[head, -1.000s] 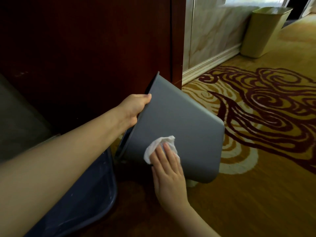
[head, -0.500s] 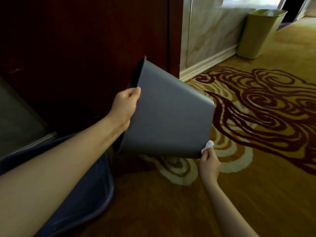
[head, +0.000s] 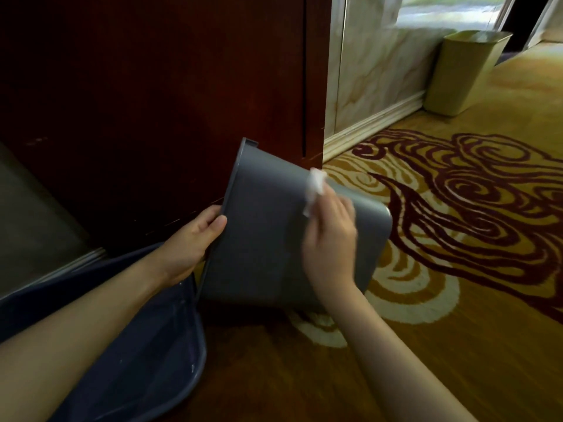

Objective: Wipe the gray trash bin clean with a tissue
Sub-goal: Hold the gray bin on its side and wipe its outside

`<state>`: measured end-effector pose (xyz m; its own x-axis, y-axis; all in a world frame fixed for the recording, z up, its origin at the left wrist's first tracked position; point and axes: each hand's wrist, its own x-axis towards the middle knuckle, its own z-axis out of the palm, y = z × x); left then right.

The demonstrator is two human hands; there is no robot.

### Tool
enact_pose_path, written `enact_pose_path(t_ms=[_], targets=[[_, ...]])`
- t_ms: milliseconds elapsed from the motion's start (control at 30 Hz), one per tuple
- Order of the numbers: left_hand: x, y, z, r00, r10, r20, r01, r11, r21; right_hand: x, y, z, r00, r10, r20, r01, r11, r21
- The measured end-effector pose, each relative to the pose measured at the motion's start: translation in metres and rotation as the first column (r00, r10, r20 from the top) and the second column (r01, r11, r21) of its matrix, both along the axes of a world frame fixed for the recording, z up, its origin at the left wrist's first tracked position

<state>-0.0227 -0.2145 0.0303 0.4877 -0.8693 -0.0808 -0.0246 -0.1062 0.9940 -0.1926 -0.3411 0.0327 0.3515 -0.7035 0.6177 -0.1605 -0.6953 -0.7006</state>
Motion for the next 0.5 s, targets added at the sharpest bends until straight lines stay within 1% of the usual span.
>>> enact_pose_path(t_ms=[33,100,167,200,233,300,367,400,433,467,500], targets=[[0.0,0.001,-0.001,1.0,-0.007,-0.005,0.007,1.0,0.004,0.016,0.002,0.013,0.998,0.052,-0.031,-0.054,0.996,-0.074],[0.001,0.003,-0.003,1.0,-0.019,-0.016,0.019,1.0,0.013,0.043,-0.002,0.032,0.98,0.093,-0.174,-0.123,0.977,-0.175],[0.003,0.006,-0.002,0.998,-0.057,-0.026,0.058,0.997,0.047,0.063,-0.011,0.04,0.944,0.099,-0.313,-0.155,0.975,-0.159],[0.005,0.008,0.0,0.996,-0.087,-0.036,0.09,0.993,0.074,0.068,-0.014,0.041,0.935,0.117,-0.335,-0.168,0.978,-0.127],[0.006,0.01,0.002,0.992,-0.116,-0.054,0.121,0.987,0.103,0.069,-0.017,0.04,0.934,0.14,-0.329,-0.181,0.978,-0.099],[0.009,0.009,0.014,0.984,-0.14,-0.113,0.155,0.979,0.135,0.065,-0.017,0.037,0.942,0.154,-0.297,-0.191,0.977,-0.099],[0.011,-0.004,0.032,0.968,-0.14,-0.209,0.165,0.98,0.108,0.059,-0.014,0.034,0.951,0.149,-0.272,-0.188,0.974,-0.124],[0.012,-0.015,0.044,0.954,-0.116,-0.275,0.146,0.985,0.09,0.057,-0.012,0.033,0.954,0.146,-0.262,-0.186,0.974,-0.131],[0.014,-0.03,0.056,0.942,-0.059,-0.33,0.096,0.991,0.097,0.056,-0.009,0.032,0.955,0.147,-0.259,-0.187,0.973,-0.136],[0.015,-0.047,0.069,0.934,0.017,-0.357,0.033,0.991,0.132,0.054,-0.005,0.03,0.953,0.156,-0.26,-0.197,0.97,-0.14],[0.014,-0.063,0.082,0.933,0.089,-0.348,-0.023,0.982,0.189,0.051,-0.001,0.028,0.95,0.172,-0.26,-0.215,0.966,-0.145]])
